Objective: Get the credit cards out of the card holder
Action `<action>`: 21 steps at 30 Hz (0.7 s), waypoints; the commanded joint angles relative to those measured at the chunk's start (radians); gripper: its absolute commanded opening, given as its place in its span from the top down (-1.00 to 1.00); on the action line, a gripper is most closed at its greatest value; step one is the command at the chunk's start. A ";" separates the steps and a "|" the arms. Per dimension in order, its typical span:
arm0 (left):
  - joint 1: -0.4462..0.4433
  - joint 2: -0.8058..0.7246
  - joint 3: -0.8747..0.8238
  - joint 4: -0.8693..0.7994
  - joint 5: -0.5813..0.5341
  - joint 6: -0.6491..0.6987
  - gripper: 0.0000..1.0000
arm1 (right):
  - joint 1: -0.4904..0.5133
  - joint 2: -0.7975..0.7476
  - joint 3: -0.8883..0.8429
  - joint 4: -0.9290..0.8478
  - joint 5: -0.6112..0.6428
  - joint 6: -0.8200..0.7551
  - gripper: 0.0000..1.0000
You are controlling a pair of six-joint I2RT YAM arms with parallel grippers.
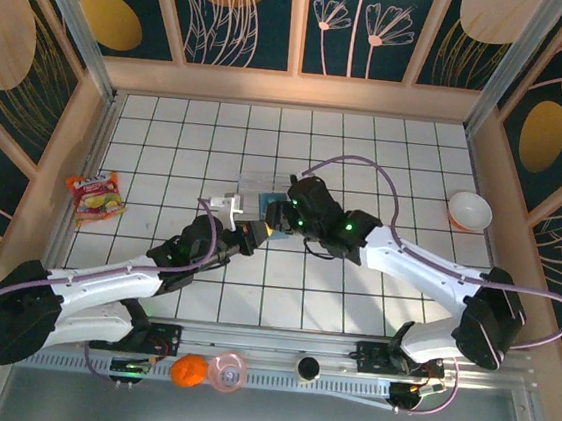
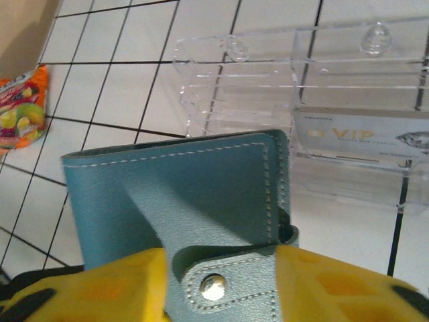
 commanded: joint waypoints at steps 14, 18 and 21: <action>-0.006 -0.086 0.019 0.018 -0.042 0.001 1.00 | 0.001 -0.022 -0.030 -0.067 0.094 -0.016 1.00; -0.005 -0.111 0.005 0.000 -0.053 -0.002 1.00 | -0.021 -0.062 -0.076 -0.042 0.090 -0.021 1.00; -0.004 -0.138 -0.008 -0.014 -0.052 0.006 1.00 | -0.064 -0.114 -0.129 0.000 0.031 -0.025 1.00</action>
